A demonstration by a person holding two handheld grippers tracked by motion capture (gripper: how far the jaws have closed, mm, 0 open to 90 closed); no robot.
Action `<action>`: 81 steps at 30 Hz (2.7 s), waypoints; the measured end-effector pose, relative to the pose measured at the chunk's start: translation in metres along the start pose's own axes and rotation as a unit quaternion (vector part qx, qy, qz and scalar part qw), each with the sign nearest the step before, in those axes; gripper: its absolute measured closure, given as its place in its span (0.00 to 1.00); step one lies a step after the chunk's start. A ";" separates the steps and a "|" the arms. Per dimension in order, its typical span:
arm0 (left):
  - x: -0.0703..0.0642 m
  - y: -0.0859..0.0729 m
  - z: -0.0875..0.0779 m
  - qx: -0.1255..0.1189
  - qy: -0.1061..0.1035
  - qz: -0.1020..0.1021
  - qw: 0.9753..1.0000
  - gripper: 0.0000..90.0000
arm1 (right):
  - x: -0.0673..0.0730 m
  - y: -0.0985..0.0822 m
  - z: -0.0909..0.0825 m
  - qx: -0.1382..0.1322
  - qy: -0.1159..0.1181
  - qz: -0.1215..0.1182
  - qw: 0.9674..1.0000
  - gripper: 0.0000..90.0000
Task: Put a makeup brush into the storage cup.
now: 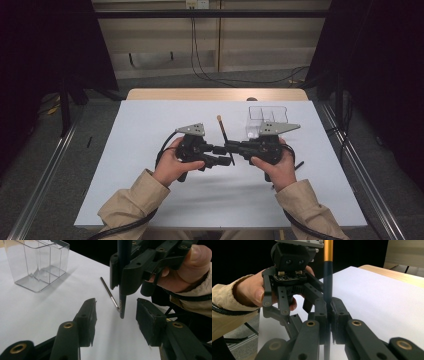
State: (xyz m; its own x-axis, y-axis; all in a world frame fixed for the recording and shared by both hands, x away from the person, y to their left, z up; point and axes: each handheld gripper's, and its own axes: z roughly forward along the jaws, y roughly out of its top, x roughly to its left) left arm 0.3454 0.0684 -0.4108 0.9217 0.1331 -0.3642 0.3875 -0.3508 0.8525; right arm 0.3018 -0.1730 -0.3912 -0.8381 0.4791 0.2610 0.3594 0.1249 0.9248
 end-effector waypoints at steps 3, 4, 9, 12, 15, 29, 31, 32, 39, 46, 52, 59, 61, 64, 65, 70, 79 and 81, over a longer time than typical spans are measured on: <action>0.001 0.000 0.001 0.000 -0.003 -0.003 1.000 0.62 | 0.000 0.001 0.001 -0.003 0.001 0.001 1.000 0.94; 0.001 -0.001 0.001 0.000 -0.003 -0.005 1.000 0.62 | 0.001 0.001 0.001 -0.003 0.002 0.000 1.000 0.94; 0.000 -0.002 0.003 -0.002 -0.005 -0.009 1.000 0.68 | 0.000 0.001 0.001 -0.008 0.001 0.003 1.000 0.94; 0.001 -0.002 0.003 -0.004 -0.005 -0.012 1.000 0.73 | 0.000 0.000 0.002 -0.010 0.003 0.005 1.000 0.94; 0.001 -0.002 0.005 -0.001 -0.006 -0.014 1.000 0.79 | 0.001 0.000 0.002 -0.010 0.003 0.005 1.000 0.94; 0.000 -0.001 0.006 0.006 -0.010 -0.012 1.000 0.95 | -0.003 -0.002 -0.002 -0.017 0.000 0.016 1.000 0.94; 0.000 -0.001 0.005 0.007 -0.009 -0.009 1.000 0.95 | -0.003 -0.003 -0.003 -0.016 0.001 0.018 1.000 0.94; 0.000 -0.001 0.005 0.008 -0.008 -0.007 1.000 0.95 | -0.004 -0.003 -0.003 -0.017 0.002 0.019 1.000 0.94; 0.001 -0.001 0.002 0.009 -0.004 -0.001 1.000 0.94 | -0.004 -0.004 -0.004 -0.020 0.003 0.025 0.999 0.94; 0.000 -0.003 -0.001 0.002 -0.010 -0.002 1.000 0.80 | -0.005 -0.004 -0.005 -0.027 0.004 0.028 0.999 0.94; -0.002 -0.005 -0.005 -0.014 -0.009 0.007 1.000 0.60 | -0.005 -0.003 -0.007 -0.031 0.000 0.025 0.999 0.94; 0.000 -0.007 -0.012 -0.026 0.009 0.013 1.000 0.42 | -0.006 -0.003 -0.009 -0.035 -0.007 0.022 0.999 0.94; 0.001 -0.008 -0.015 -0.034 0.013 0.014 0.999 0.36 | -0.007 -0.003 -0.010 -0.038 -0.008 0.021 0.999 0.94; 0.002 -0.010 -0.019 -0.043 0.018 0.013 0.999 0.28 | -0.008 -0.004 -0.012 -0.040 -0.014 0.020 0.999 0.94; 0.003 -0.010 -0.021 -0.042 0.020 0.013 0.999 0.26 | -0.009 -0.004 -0.013 -0.041 -0.016 0.020 0.999 0.94; 0.006 -0.014 -0.028 -0.037 0.034 0.017 0.999 0.18 | -0.012 -0.004 -0.016 -0.046 -0.020 0.017 0.999 0.94; 0.010 -0.022 -0.043 -0.044 0.051 0.022 0.997 0.08 | -0.016 -0.005 -0.023 -0.051 -0.032 0.015 0.998 0.94; 0.011 -0.023 -0.048 -0.046 0.058 0.020 0.997 0.07 | -0.017 -0.005 -0.025 -0.053 -0.036 0.014 0.998 0.94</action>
State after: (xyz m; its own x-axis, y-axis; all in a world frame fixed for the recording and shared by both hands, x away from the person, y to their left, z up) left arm 0.3470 0.1226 -0.4160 0.9298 0.2286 -0.2884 0.3455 -0.2720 0.8982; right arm 0.3042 -0.2035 -0.3937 -0.7953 0.5427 0.2701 0.3341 0.0206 0.9423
